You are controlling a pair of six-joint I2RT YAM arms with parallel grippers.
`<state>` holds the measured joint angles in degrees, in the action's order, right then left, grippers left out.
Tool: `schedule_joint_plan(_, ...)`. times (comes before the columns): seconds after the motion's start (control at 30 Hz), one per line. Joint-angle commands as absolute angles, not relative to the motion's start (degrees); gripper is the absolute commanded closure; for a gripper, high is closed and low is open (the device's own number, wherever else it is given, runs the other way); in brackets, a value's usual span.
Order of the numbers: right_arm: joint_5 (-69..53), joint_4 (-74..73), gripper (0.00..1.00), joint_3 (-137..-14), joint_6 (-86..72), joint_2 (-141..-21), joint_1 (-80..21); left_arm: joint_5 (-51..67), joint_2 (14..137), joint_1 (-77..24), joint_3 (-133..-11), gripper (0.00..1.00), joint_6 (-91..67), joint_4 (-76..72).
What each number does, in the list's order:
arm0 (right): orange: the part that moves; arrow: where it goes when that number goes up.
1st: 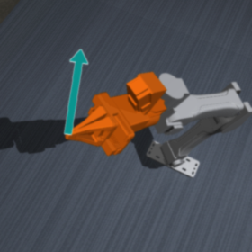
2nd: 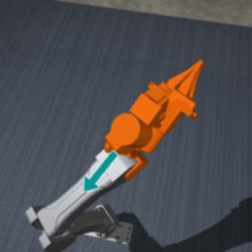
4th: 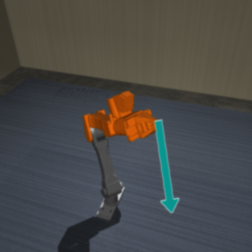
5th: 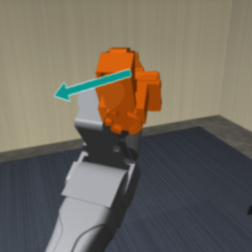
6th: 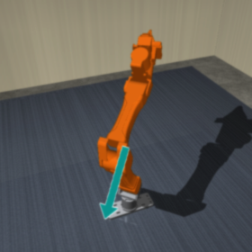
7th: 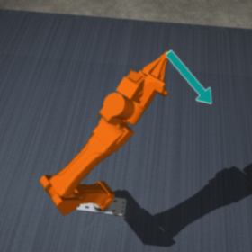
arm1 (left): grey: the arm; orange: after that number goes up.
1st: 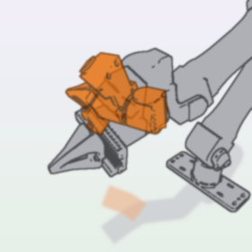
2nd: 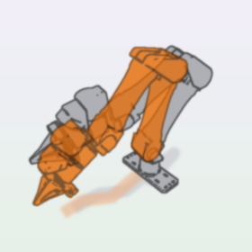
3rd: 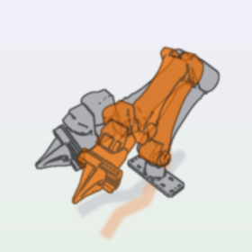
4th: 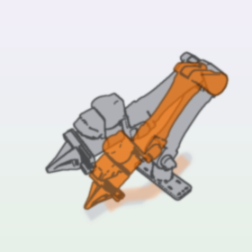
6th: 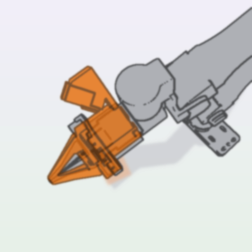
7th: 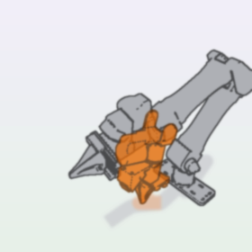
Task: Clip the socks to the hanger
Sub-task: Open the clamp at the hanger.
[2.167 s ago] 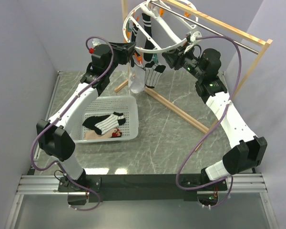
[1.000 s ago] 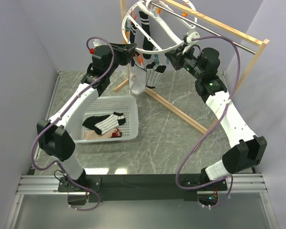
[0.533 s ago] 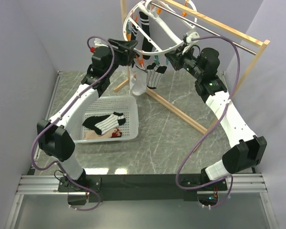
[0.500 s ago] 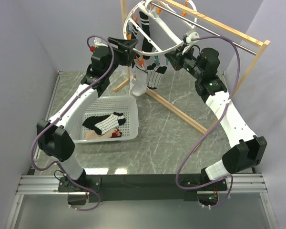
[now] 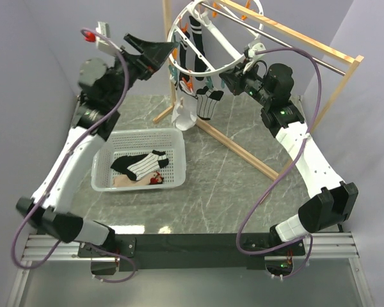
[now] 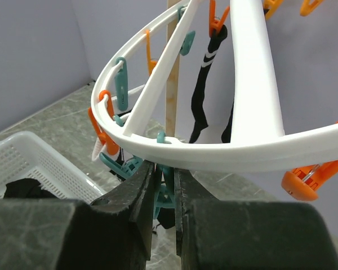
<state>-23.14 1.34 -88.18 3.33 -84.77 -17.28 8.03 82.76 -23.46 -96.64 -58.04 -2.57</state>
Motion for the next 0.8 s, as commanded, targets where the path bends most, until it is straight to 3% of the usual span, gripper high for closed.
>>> schedule_joint_plan(0.0, -22.6, 1.8, 1.00, -90.9, 1.9, -85.5, -17.4, 18.8, 77.3, -23.1, -96.8, 0.01, -41.4, -0.2)
schedule_joint_plan(0.07, -22.3, 2.0, 1.00, -91.0, 1.4, -85.5, -17.4, 16.6, 74.2, -23.1, -93.2, 0.01, -36.3, 9.2)
schedule_joint_plan(0.13, -22.1, 1.5, 1.00, -92.1, 1.4, -85.8, -17.4, 5.1, 71.4, -23.0, -88.5, 0.01, -34.7, 16.4)
schedule_joint_plan(0.3, -21.6, 0.9, 1.00, -92.1, 1.5, -85.0, -17.4, -7.1, 68.4, -22.9, -76.4, 0.07, -37.0, 35.8)
schedule_joint_plan(0.43, -22.0, 0.6, 1.00, -91.6, 1.5, -84.8, -17.5, -5.7, 67.7, -22.5, -65.8, 0.10, -40.6, 36.8)
schedule_joint_plan(0.67, -21.7, 0.5, 1.00, -90.3, 1.8, -83.9, -17.4, 7.6, 75.7, -15.8, -61.3, 0.16, -39.1, 23.4)
schedule_joint_plan(0.77, -22.1, 0.8, 1.00, -90.8, 1.1, -84.1, -17.5, 8.1, 80.9, -15.2, -62.8, 0.18, -37.0, 19.6)
